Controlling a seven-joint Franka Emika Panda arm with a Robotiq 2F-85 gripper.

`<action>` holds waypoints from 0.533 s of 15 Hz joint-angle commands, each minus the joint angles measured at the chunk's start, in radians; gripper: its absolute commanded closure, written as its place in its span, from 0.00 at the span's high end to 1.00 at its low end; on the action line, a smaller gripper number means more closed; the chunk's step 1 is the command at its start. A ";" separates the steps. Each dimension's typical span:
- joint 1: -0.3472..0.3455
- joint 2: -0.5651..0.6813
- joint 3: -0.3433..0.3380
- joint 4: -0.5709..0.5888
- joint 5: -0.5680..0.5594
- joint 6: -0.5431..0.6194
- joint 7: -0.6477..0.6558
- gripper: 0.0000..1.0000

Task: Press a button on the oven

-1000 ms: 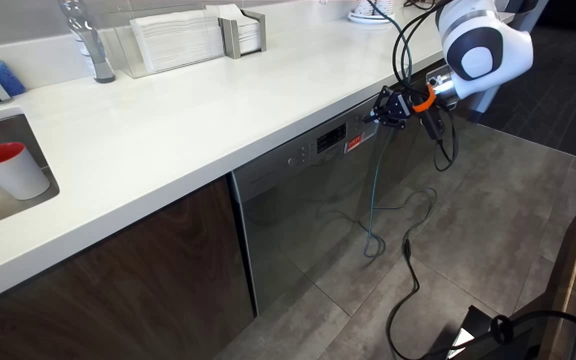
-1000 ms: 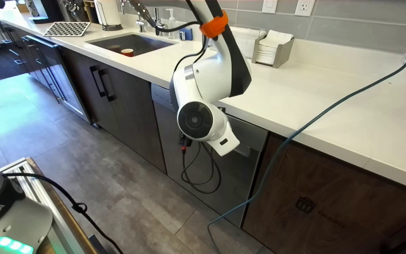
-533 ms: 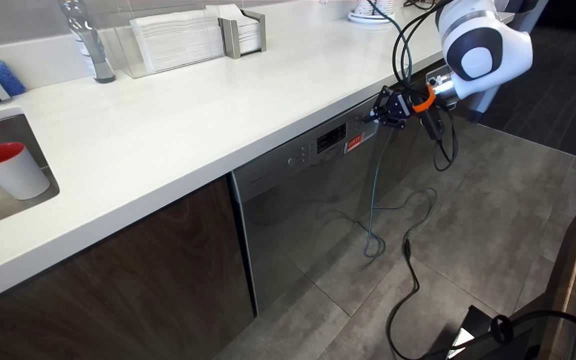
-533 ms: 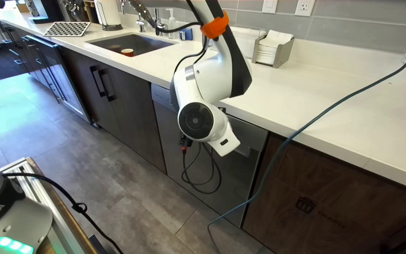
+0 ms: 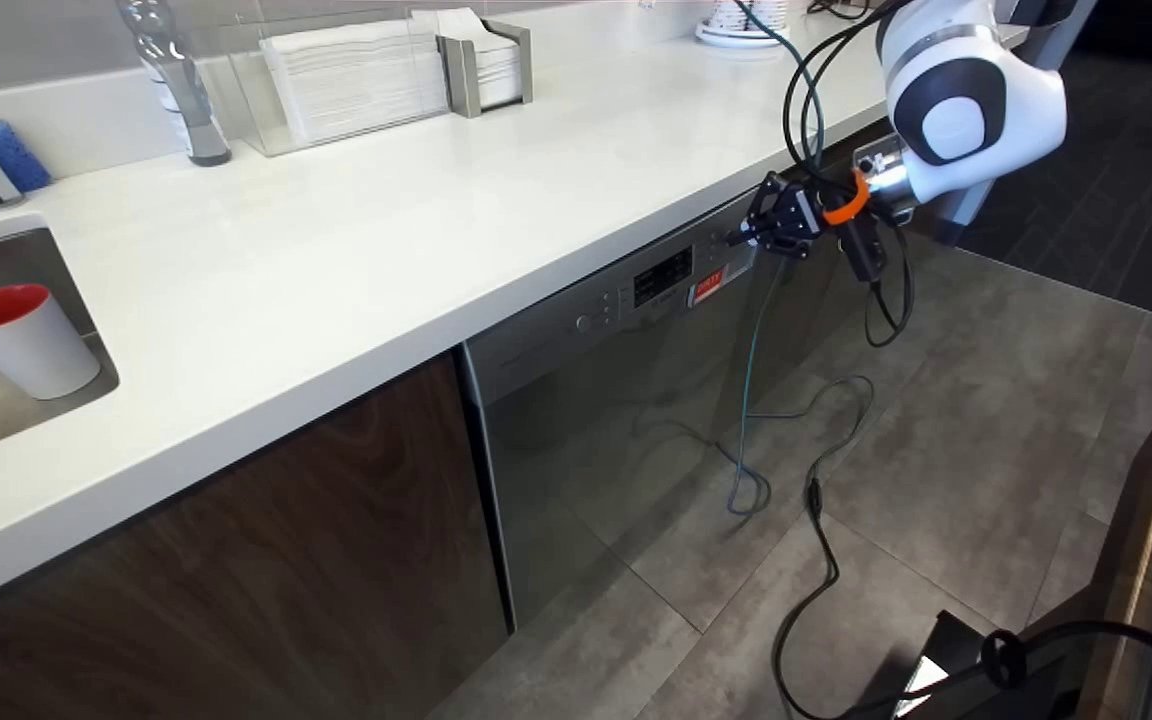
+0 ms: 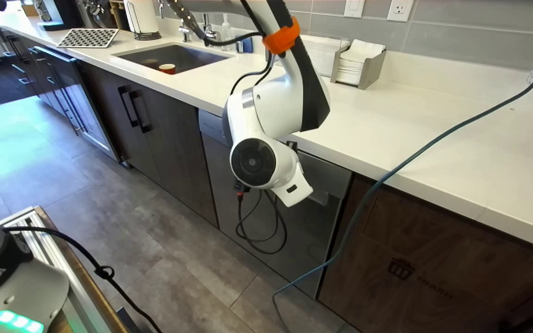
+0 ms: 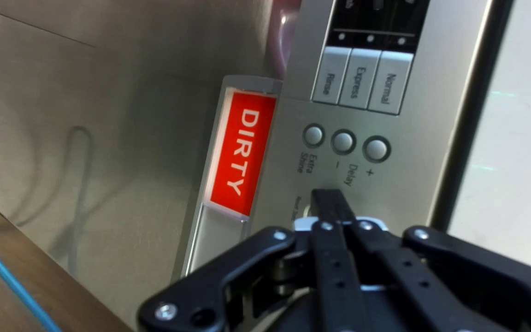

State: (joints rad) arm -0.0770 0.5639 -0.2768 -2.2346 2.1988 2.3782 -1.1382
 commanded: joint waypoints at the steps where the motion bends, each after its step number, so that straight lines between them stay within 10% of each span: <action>1: -0.016 0.029 0.001 0.047 0.064 -0.037 0.009 0.00; 8: -0.019 0.045 0.003 0.061 0.072 -0.078 0.017 0.00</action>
State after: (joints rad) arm -0.0837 0.5713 -0.2783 -2.2428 2.2294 2.3388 -1.1326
